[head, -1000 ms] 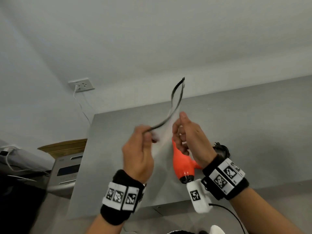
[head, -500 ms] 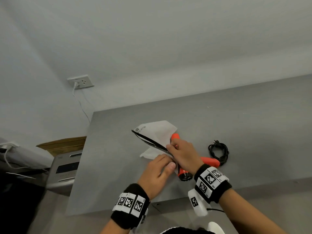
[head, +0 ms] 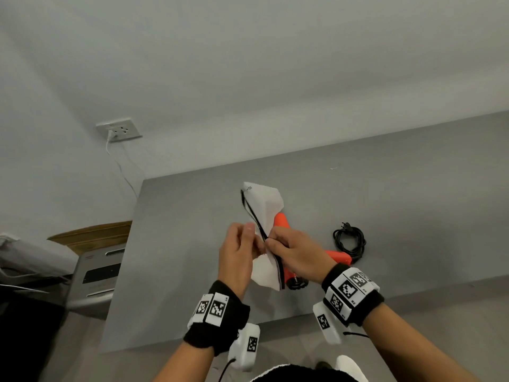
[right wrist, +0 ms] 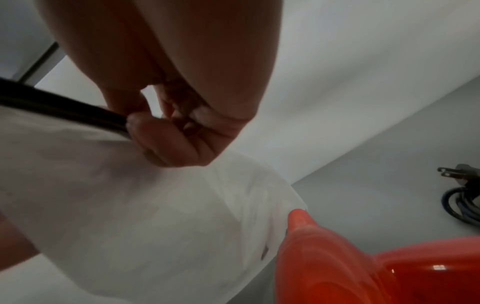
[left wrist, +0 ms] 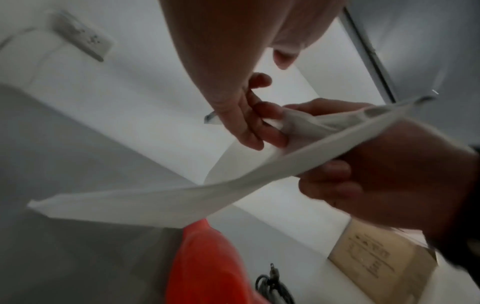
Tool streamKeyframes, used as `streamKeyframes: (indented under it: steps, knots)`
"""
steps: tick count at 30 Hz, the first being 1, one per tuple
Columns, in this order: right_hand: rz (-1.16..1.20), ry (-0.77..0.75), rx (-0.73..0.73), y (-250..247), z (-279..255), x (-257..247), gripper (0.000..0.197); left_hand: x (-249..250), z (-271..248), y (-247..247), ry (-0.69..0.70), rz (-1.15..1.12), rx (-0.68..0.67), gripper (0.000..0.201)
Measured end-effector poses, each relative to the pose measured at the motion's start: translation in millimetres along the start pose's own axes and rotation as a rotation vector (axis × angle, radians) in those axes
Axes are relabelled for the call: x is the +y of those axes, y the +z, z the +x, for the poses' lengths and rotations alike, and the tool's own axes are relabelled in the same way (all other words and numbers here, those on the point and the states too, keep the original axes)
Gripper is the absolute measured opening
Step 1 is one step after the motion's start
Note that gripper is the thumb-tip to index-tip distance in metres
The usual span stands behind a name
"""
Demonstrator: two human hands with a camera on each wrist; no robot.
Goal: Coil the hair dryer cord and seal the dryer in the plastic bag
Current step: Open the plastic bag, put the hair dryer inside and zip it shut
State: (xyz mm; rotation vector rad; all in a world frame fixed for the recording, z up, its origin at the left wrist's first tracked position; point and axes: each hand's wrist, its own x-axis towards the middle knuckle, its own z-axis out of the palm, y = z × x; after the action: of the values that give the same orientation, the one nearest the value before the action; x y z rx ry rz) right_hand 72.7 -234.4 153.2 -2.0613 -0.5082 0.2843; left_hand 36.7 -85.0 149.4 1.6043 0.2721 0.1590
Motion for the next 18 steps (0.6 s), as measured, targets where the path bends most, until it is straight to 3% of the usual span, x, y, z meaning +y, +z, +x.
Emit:
streamKeyframes:
  steps: [3,6,9,15,18]
  knots:
    - [0.005,-0.079,-0.036,4.7,-4.3,-4.3,0.024,3.3,15.1,0.0,-0.041,0.182,0.062,0.017]
    - [-0.042,-0.074,0.012,7.3,-3.5,-0.5,0.021,5.5,17.4,-1.2,0.055,0.332,0.044,0.012]
    - [-0.117,-0.020,0.095,4.4,1.5,2.0,0.021,12.8,6.2,2.7,0.163,0.344,-0.072,0.011]
    - [-0.323,-0.130,0.080,5.4,-0.8,1.5,0.030,15.7,8.6,-1.9,0.329,0.504,-0.155,0.008]
    - [-0.322,0.051,0.200,-14.3,7.3,23.6,0.030,15.4,25.2,-27.1,0.321,0.688,-0.070,0.015]
